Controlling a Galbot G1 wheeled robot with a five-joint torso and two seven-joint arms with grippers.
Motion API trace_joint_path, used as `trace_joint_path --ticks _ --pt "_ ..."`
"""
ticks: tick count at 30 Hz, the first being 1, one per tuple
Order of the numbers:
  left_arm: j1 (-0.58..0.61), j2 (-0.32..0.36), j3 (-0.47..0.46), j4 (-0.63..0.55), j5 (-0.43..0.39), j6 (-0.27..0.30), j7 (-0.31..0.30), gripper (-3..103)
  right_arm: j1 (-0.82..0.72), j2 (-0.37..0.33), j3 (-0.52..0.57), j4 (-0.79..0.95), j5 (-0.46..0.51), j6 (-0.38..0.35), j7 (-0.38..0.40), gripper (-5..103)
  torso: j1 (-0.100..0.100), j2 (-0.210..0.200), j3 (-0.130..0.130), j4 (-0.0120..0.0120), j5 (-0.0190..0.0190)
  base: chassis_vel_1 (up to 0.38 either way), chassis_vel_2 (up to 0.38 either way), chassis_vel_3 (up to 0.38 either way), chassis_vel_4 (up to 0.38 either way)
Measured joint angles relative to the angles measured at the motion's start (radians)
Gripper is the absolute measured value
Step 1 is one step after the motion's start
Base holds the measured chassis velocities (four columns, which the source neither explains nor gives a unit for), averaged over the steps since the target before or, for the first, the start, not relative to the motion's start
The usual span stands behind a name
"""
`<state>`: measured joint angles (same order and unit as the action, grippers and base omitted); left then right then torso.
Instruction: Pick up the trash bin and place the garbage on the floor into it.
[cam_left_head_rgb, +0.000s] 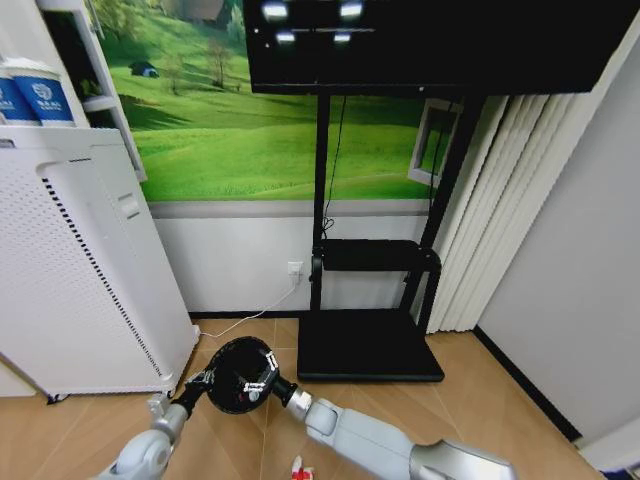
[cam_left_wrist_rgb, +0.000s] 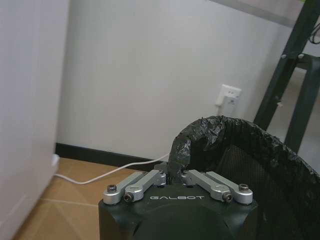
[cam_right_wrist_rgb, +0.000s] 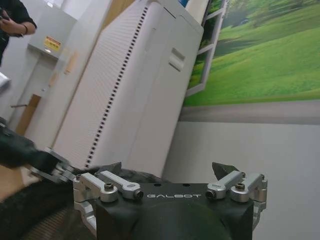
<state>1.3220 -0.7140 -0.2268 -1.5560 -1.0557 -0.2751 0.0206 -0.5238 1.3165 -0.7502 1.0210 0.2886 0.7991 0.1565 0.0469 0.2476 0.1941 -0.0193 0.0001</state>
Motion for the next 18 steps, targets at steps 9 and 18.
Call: trace_joint_path --ticks 9,18 --pt "0.121 0.029 -0.105 -0.038 0.006 -0.011 0.014 6 -0.005 -0.102 -0.012 -0.084 -0.085 -0.001 -0.053 100 0.0 0.0 0.0 -0.0006 0.0001 0.0 0.0 0.0 0.0" --pt "0.358 -0.119 -0.256 -0.117 0.092 -0.029 0.014 6 -0.044 -0.073 -0.08 -0.2 -0.109 0.0 -0.045 100 0.0 0.0 0.0 0.0005 -0.0001 0.0 0.0 0.0 0.0"
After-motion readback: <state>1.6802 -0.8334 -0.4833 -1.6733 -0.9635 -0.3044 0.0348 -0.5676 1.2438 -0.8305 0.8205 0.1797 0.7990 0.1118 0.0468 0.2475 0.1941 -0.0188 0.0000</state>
